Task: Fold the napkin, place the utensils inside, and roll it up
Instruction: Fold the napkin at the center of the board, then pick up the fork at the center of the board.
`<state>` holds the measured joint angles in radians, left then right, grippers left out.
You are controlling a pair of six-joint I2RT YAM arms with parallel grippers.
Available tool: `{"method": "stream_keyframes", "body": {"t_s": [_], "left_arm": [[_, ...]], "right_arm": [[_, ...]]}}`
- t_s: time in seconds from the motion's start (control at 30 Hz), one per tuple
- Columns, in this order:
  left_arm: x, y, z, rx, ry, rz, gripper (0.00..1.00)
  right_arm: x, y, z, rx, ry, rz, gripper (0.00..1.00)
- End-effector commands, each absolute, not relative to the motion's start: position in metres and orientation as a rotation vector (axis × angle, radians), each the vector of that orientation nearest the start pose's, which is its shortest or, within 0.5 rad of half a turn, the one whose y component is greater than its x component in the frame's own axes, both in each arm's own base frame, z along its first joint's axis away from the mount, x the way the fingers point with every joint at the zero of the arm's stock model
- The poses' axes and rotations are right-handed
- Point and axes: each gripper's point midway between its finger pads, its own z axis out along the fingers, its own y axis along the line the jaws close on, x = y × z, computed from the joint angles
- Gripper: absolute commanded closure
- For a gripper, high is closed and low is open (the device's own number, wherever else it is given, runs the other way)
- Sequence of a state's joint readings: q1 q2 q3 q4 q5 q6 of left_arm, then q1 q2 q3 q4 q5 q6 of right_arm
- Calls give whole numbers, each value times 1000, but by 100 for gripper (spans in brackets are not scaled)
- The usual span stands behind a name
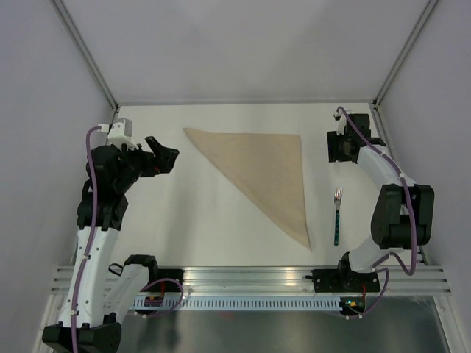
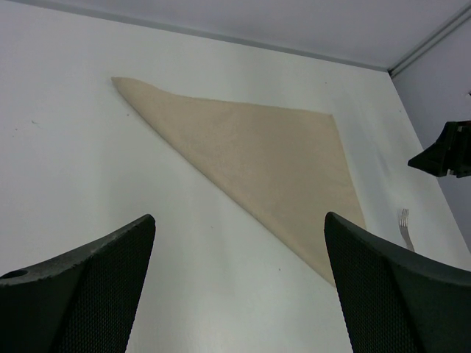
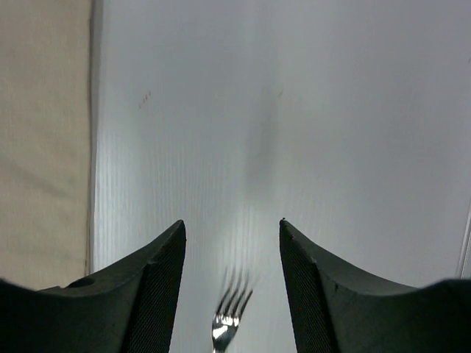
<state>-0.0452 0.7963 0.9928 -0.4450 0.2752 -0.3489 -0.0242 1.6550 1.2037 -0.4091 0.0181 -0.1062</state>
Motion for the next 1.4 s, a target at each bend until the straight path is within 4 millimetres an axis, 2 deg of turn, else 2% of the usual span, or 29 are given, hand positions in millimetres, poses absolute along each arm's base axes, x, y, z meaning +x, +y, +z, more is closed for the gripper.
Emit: {"method": "stream_keyframes", "body": {"t_s": [0.0,0.13,0.27,0.57,0.97,1.1,1.37], "left_arm": [[278,-87,314,-62,1825,-626,0],[276,-88,309,-58,1826,-627,0],[275,-89,310,-55,1824,-635,0],[277,-86,307,-61,1824,-619,0],[279,-86,305,-64,1831,-613,0],[280,-85,305,-67,1832,-608,0],[280,-85,302,-73,1840,-611,0]], "right_arm": [[361,-18,94,-142,2567,-72,41],[324,-20,79,-206,2672,-75,43],[304,-14,69,-246,2758,-18,44],[270,-16,40,-351,2925,-2,47],[256,-32,34,-440,3007,-56,47],[240,-34,31,-505,3082,-14,47],[232,-23,21,-530,3134,148,50]]}}
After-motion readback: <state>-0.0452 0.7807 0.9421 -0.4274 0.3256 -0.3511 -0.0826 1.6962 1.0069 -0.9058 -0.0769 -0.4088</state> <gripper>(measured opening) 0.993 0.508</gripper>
